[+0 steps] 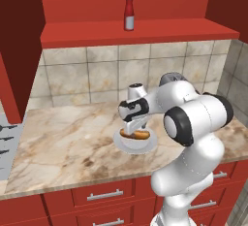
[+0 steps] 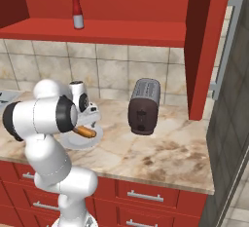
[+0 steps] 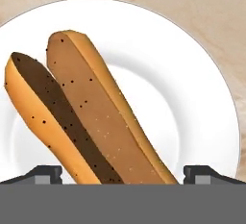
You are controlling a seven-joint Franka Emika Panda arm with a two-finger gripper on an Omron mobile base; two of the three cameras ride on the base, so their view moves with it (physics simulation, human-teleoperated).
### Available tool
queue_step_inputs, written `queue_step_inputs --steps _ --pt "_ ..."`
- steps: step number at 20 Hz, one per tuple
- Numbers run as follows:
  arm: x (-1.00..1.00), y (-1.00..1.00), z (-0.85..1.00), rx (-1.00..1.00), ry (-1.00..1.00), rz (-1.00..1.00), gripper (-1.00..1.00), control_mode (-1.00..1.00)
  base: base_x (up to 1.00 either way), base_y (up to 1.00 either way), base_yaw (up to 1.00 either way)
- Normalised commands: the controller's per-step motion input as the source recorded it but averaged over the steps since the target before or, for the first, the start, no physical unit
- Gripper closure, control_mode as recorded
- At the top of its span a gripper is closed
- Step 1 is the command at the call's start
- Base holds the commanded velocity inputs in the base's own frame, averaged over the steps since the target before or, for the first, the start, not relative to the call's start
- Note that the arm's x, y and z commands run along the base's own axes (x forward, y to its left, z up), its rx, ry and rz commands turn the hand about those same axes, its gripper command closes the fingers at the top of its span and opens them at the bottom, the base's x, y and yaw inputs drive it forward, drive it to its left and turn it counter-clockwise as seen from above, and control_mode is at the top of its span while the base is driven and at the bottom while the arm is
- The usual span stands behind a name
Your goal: Move the hot dog bun to the plate on the dining table and place the condiment next to that plate. Then navigate to the fridge and take the sausage and place it on the plate as well.
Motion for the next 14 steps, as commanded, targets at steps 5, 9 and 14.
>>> queue_step_inputs --steps 5,9,14 --pt "-0.04 0.01 -0.22 0.00 0.00 0.05 -1.00 -1.00 0.00 0.00 0.00" --pt "0.13 0.00 -0.22 0.00 0.00 0.09 -1.00 -1.00 0.00 0.00 0.00" --pt "0.05 0.00 -0.35 0.00 0.00 0.10 -1.00 -1.00 0.00 0.00 0.00"
